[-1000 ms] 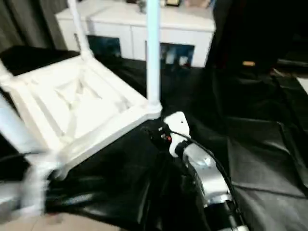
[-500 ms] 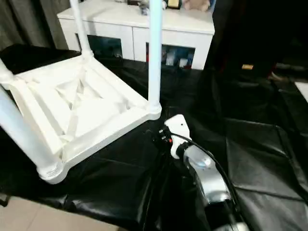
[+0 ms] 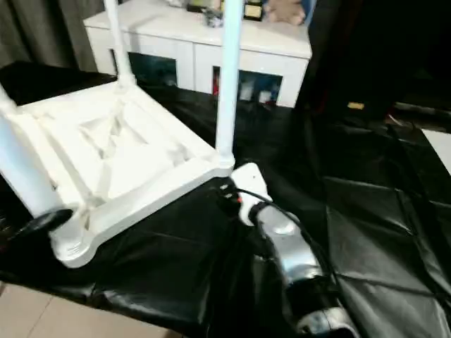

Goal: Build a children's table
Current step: Rotate table base

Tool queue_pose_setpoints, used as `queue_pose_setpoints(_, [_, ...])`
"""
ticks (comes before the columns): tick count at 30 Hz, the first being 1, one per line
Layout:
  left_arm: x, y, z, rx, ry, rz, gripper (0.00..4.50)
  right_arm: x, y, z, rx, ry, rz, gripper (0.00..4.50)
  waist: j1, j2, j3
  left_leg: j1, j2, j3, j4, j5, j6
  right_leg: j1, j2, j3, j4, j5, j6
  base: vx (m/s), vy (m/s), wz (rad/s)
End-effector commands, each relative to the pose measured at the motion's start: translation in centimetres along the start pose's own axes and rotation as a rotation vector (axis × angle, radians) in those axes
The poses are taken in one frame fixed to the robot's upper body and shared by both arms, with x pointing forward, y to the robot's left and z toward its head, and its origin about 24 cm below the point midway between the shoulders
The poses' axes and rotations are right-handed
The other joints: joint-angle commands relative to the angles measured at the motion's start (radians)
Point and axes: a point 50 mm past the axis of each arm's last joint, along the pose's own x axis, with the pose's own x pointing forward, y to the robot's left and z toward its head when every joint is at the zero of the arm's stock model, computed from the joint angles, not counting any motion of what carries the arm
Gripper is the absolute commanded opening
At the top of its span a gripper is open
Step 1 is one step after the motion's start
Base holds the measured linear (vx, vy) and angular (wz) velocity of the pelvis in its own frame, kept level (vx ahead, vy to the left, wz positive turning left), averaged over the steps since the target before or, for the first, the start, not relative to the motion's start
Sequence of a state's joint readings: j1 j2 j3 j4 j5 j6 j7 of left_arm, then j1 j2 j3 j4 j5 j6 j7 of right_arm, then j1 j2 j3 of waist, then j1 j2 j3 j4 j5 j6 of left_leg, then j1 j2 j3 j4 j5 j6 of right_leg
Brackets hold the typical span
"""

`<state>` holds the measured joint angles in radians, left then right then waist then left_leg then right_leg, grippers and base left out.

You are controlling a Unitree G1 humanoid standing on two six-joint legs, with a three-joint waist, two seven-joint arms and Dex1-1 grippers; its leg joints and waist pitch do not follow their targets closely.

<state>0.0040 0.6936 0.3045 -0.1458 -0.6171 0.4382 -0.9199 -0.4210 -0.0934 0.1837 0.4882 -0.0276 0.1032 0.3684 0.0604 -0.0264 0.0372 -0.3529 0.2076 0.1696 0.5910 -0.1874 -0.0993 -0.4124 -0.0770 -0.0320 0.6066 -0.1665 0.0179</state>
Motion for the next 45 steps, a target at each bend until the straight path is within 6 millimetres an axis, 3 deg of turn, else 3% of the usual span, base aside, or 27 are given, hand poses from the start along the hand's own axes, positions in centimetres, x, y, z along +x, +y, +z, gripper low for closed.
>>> queue_pose_setpoints(1, [2.3,-1.4,0.9,0.013,-0.032,-0.104,4.45,0.4,0.2,-0.2,-0.034,0.022,-0.002,3.86,0.004,0.025,-0.045,0.014,0.006,0.005,-0.088,-0.363,-0.046,0.027,-0.03,0.029,-0.063,-0.266,-0.179,0.0,0.0,0.0])
queue_pose_setpoints(4, [4.6,-3.1,1.5,0.004,-0.068,-0.23,4.45,0.6,0.4,-0.3,-0.035,0.03,-0.004,3.86,0.014,0.023,-0.043,0.015,0.007,0.003,-0.089,-0.382,-0.054,0.027,-0.031,0.028,-0.064,-0.292,-0.172,0.0,0.0,0.0])
queue_pose_setpoints(8, [9.7,-6.3,2.4,0.035,-0.112,-0.422,4.45,0.8,0.2,-0.5,-0.037,0.047,-0.023,3.86,0.023,0.021,-0.044,0.016,0.005,0.006,-0.087,-0.37,-0.057,0.027,-0.03,0.03,-0.068,-0.306,-0.153,0.0,0.0,0.0])
queue_pose_setpoints(9, [10.4,-6.7,2.5,0.037,-0.116,-0.446,4.45,0.8,0.2,-0.6,-0.036,0.049,-0.024,3.86,0.026,0.021,-0.046,0.014,0.004,0.006,-0.085,-0.362,-0.058,0.028,-0.032,0.031,-0.067,-0.302,-0.154,0.0,0.0,0.0])
queue_pose_setpoints(11, [12.0,-7.7,2.7,0.045,-0.126,-0.486,4.45,0.8,0.1,-0.7,-0.037,0.058,-0.035,3.86,0.024,0.02,-0.047,-0.002,0.003,0.002,-0.088,-0.317,-0.059,0.043,-0.035,0.03,-0.062,-0.27,-0.151,0.0,0.0,0.0])
queue_pose_setpoints(12, [12.8,-8.1,2.8,0.053,-0.13,-0.501,4.45,0.8,0.0,-0.7,-0.036,0.061,-0.039,3.86,0.026,0.019,-0.052,0.003,0.003,0.004,-0.082,-0.293,-0.059,0.042,-0.034,0.029,-0.059,-0.237,-0.155,0.0,0.0,0.0])
queue_pose_setpoints(14, [14.5,-9.1,3.1,0.07,-0.14,-0.53,4.45,0.8,-0.1,-0.8,-0.032,0.065,-0.048,3.86,0.022,0.02,-0.051,-0.001,0.0,0.005,-0.081,-0.272,-0.052,0.045,-0.031,0.029,-0.06,-0.212,-0.158,0.0,0.0,0.0])
queue_pose_setpoints(17, [18.0,-10.3,3.2,0.112,-0.142,-0.48,4.45,0.6,-0.4,-0.9,-0.017,0.065,-0.069,3.86,0.024,0.021,-0.055,-0.002,-0.002,0.005,-0.075,-0.249,-0.045,0.051,-0.032,0.028,-0.06,-0.179,-0.163,0.0,0.0,0.0])
queue_pose_setpoints(20, [20.2,-10.2,2.8,0.177,-0.124,-0.361,4.45,0.5,-0.9,-1.0,-0.015,0.067,-0.086,3.86,0.024,0.02,-0.056,-0.006,-0.003,0.005,-0.073,-0.232,-0.032,0.056,-0.032,0.027,-0.061,-0.165,-0.164,0.0,0.0,0.0])
queue_pose_setpoints(21, [20.4,-10.0,2.6,0.177,-0.116,-0.338,4.45,0.4,-1.0,-1.0,-0.013,0.067,-0.09,3.86,0.022,0.026,-0.055,-0.007,-0.003,0.002,-0.074,-0.239,-0.031,0.057,-0.033,0.026,-0.061,-0.179,-0.163,0.0,0.0,0.0])
queue_pose_setpoints(22, [21.1,-9.7,2.3,0.214,-0.096,-0.274,4.45,0.3,-1.3,-1.1,-0.004,0.066,-0.102,3.86,0.018,0.026,-0.054,-0.005,-0.003,0.003,-0.073,-0.256,-0.03,0.055,-0.032,0.025,-0.067,-0.197,-0.163,0.0,0.0,0.0])
queue_pose_setpoints(23, [21.4,-9.5,2.0,0.23,-0.081,-0.245,4.45,0.2,-1.4,-1.1,-0.001,0.067,-0.108,3.86,0.018,0.022,-0.055,-0.005,-0.004,0.004,-0.072,-0.256,-0.025,0.056,-0.031,0.025,-0.068,-0.201,-0.163,0.0,0.0,0.0])
queue_pose_setpoints(26, [21.9,-9.0,1.8,0.25,-0.07,-0.188,4.45,0.0,-2.0,-1.3,-0.001,0.069,-0.129,3.86,0.016,0.029,-0.055,-0.007,-0.003,0.003,-0.072,-0.249,-0.019,0.055,-0.031,0.024,-0.069,-0.189,-0.173,0.0,0.0,0.0])
queue_pose_setpoints(28, [21.8,-8.9,1.9,0.241,-0.084,-0.187,4.45,-0.2,-2.3,-1.3,-0.002,0.069,-0.141,3.86,0.02,0.031,-0.058,-0.005,0.0,0.004,-0.068,-0.235,-0.009,0.055,-0.035,0.024,-0.064,-0.172,-0.204,0.0,0.0,0.0])
queue_pose_setpoints(30, [21.2,-9.0,2.3,0.206,-0.146,-0.25,4.45,-0.6,-3.0,-1.3,0.004,0.061,-0.165,3.86,0.021,0.044,-0.055,-0.005,0.001,0.003,-0.069,-0.244,-0.009,0.053,-0.036,0.023,-0.064,-0.175,-0.216,0.0,0.0,0.0])
queue_pose_setpoints(31, [19.9,-9.3,2.4,0.141,-0.2,-0.358,4.45,-1.1,-4.1,-1.2,0.008,0.052,-0.195,3.86,0.021,0.036,-0.054,-0.007,0.001,0.005,-0.07,-0.246,-0.009,0.057,-0.038,0.023,-0.064,-0.175,-0.23,0.0,0.0,0.0])
queue_pose_setpoints(32, [19.9,-9.3,2.4,0.141,-0.2,-0.358,4.45,-1.1,-4.1,-1.2,0.008,0.052,-0.195,3.86,0.022,0.037,-0.055,-0.007,0.003,0.005,-0.069,-0.246,-0.01,0.057,-0.038,0.023,-0.061,-0.17,-0.236,0.0,0.0,0.0])
queue_pose_setpoints(33, [19.4,-9.4,2.2,0.128,-0.194,-0.403,4.45,-1.3,-4.5,-1.1,0.007,0.05,-0.207,3.86,0.021,0.047,-0.055,-0.003,0.001,0.007,-0.067,-0.252,-0.006,0.051,-0.034,0.024,-0.06,-0.161,-0.238,0.0,0.0,0.0])
queue_pose_setpoints(35, [18.5,-9.3,1.2,0.132,-0.146,-0.464,4.45,-1.7,-5.3,-1.1,0.006,0.049,-0.223,3.86,0.019,0.046,-0.052,-0.007,0.001,0.008,-0.07,-0.253,0.0,0.052,-0.032,0.023,-0.061,-0.161,-0.236,0.0,0.0,0.0])
queue_pose_setpoints(36, [18.2,-9.0,0.4,0.138,-0.105,-0.476,4.45,-1.9,-5.7,-1.1,0.002,0.049,-0.229,3.86,0.02,0.056,-0.054,0.0,0.001,0.008,-0.067,-0.256,-0.001,0.05,-0.031,0.023,-0.06,-0.164,-0.234,0.0,0.0,0.0])
queue_pose_setpoints(37, [18.0,-8.8,0.1,0.14,-0.09,-0.479,4.45,-2.0,-5.8,-1.0,0.0,0.049,-0.231,3.86,0.017,0.052,-0.052,-0.004,0.0,0.008,-0.068,-0.256,0.002,0.052,-0.031,0.023,-0.062,-0.172,-0.229,0.0,0.0,0.0])
queue_pose_setpoints(38, [17.6,-8.1,-1.2,0.159,-0.014,-0.489,4.45,-2.4,-6.4,-0.9,-0.008,0.047,-0.232,3.86,0.017,0.052,-0.052,-0.004,0.0,0.008,-0.068,-0.256,0.002,0.052,-0.031,0.023,-0.062,-0.172,-0.229,0.0,0.0,0.0])
queue_pose_setpoints(40, [16.7,-5.9,-3.8,0.236,0.183,-0.471,4.45,-3.3,-7.2,-0.7,-0.041,0.051,-0.185,3.86,0.012,0.069,-0.051,0.0,-0.005,0.006,-0.07,-0.285,0.006,0.052,-0.025,0.021,-0.07,-0.226,-0.199,0.0,0.0,0.0])
queue_pose_setpoints(42, [16.4,-4.7,-4.6,0.276,0.261,-0.445,4.45,-3.8,-7.4,-0.7,-0.064,0.059,-0.134,3.86,0.009,0.064,-0.05,0.001,-0.007,0.007,-0.069,-0.291,0.009,0.053,-0.025,0.022,-0.074,-0.246,-0.181,0.0,0.0,0.0])
queue_pose_setpoints(43, [16.2,-3.2,-4.9,0.328,0.324,-0.39,4.45,-4.7,-7.2,-0.8,-0.108,0.084,-0.015,3.86,0.009,0.08,-0.052,0.001,-0.008,0.006,-0.066,-0.274,0.013,0.055,-0.026,0.022,-0.076,-0.238,-0.18,0.0,0.0,0.0])
queue_pose_setpoints(44, [16.2,-3.0,-4.9,0.331,0.333,-0.387,4.3,-4.8,-7.1,-0.8,-0.12,0.09,0.008,3.86,0.011,0.079,-0.053,0.005,-0.005,0.007,-0.064,-0.276,0.015,0.052,-0.027,0.022,-0.076,-0.228,-0.184,0.0,0.0,0.0])
queue_pose_setpoints(45, [16.2,-2.8,-5.0,0.335,0.343,-0.384,4.19,-5.0,-7.0,-0.9,-0.133,0.098,0.037,3.86,0.011,0.081,-0.054,-0.002,-0.002,0.004,-0.066,-0.261,0.017,0.059,-0.031,0.021,-0.071,-0.198,-0.204,0.0,0.0,0.0])
